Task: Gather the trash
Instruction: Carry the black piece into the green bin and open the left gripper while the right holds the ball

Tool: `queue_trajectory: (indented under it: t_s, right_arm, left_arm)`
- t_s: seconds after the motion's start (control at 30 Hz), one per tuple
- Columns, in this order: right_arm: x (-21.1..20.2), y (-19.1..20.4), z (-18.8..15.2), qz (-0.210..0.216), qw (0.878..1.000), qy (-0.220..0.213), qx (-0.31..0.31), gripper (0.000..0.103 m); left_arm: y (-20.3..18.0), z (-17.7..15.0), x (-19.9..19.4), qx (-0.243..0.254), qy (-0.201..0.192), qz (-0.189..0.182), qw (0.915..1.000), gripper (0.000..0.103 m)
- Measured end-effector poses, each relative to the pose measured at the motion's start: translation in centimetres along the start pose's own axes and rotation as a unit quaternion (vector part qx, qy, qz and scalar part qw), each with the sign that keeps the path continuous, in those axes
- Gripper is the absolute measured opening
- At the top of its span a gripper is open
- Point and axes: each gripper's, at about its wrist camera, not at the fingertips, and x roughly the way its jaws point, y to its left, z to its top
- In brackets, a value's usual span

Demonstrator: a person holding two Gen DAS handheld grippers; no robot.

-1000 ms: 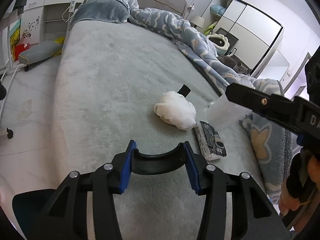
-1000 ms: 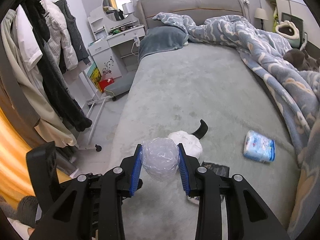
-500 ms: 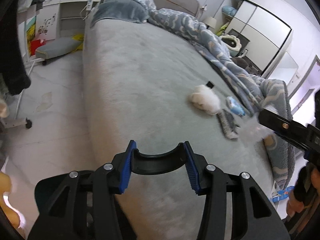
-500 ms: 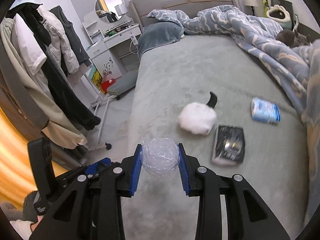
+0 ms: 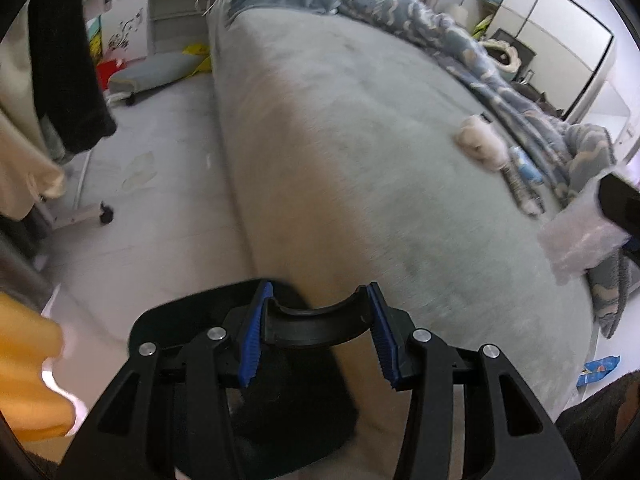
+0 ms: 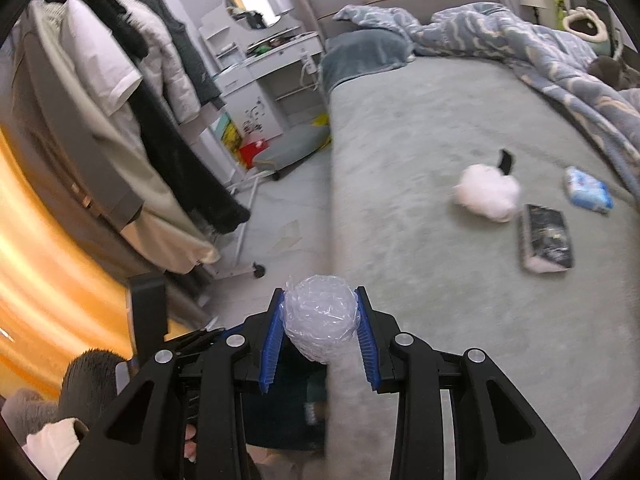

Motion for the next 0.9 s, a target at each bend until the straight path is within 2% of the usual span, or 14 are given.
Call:
queue_trajectory:
  t_s: [0.23,0.53,0.63,0.67,0.77,0.9]
  right_arm:
    - [2.5,2.9,-0.6,0.014,0.999,0.022,-0.022,0.035]
    - [6.3,5.2,-0.9,0.029,0.998,0.051,-0.033,0.035]
    - [7.8,5.9,-1.0,0.034,0.997,0.063,-0.035,0.035]
    - [8.4,6.1,-1.1,0.034,0.996,0.068,-0.036,0.035]
    - [9.9,6.4,-1.4,0.035,0.995,0.084,-0.038,0.035]
    - [11.8,6.4,-1.9,0.033,0.993,0.107,-0.035,0.035]
  left_arm:
    - [3.6,-1.4,1.0,-0.023,0.035,-0.005,0.9991,0.051]
    - [6.9,-4.1,4.3,-0.029,0.138,0.012,0.99,0.052]
    - [7.8,-5.4,5.3,-0.023,0.177,0.018,0.9837,0.058]
    - [7.9,-5.7,5.4,-0.02,0.183,0.02,0.9827,0.063]
    - [8.2,-6.4,5.4,-0.002,0.192,0.028,0.9809,0.071]
    - [8.9,-6.7,4.8,0.003,0.194,0.026,0.9807,0.074]
